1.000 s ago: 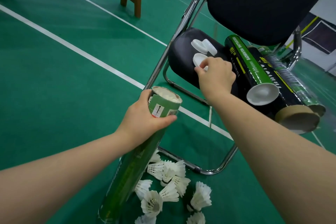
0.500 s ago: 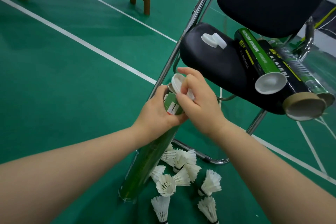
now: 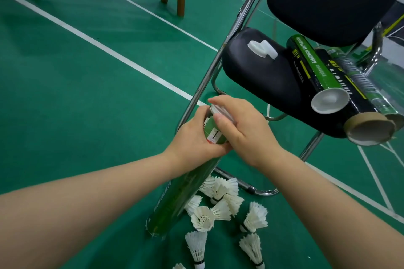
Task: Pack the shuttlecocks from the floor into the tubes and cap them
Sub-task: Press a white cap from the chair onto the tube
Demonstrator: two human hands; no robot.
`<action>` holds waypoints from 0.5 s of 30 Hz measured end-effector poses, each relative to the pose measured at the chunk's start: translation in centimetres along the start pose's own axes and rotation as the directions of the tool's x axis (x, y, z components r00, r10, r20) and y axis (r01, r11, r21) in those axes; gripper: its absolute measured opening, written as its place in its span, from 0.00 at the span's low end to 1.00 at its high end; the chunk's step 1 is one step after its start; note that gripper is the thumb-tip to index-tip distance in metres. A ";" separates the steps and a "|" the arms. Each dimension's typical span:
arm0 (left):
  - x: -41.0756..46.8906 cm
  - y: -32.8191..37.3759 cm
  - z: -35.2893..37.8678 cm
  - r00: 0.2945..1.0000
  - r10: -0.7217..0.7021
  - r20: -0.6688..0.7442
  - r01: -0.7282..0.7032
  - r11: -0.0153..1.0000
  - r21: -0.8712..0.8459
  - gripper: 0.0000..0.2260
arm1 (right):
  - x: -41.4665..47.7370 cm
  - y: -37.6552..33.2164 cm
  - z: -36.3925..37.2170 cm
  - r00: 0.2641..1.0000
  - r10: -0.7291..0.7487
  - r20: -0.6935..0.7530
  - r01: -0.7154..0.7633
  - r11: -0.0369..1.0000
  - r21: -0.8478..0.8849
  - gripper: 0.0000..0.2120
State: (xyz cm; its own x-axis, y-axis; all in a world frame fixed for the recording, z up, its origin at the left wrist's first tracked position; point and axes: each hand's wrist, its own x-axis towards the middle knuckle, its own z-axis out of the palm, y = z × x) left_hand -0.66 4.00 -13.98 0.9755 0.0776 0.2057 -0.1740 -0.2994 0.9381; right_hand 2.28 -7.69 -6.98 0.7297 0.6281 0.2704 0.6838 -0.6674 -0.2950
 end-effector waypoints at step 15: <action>0.0 -0.4 -0.7 0.997 -0.010 -0.070 0.012 0.999 0.029 0.32 | 0.8 -1.3 -0.2 0.966 -0.001 0.260 0.058 0.976 -0.212 0.25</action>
State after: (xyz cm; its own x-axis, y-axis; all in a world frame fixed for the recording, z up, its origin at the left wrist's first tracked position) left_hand -0.63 4.76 -14.21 0.9654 0.1472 0.2153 -0.1582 -0.3261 0.9320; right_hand 1.94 -6.38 -6.16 0.7024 0.7114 0.0236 0.7107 -0.6991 -0.0777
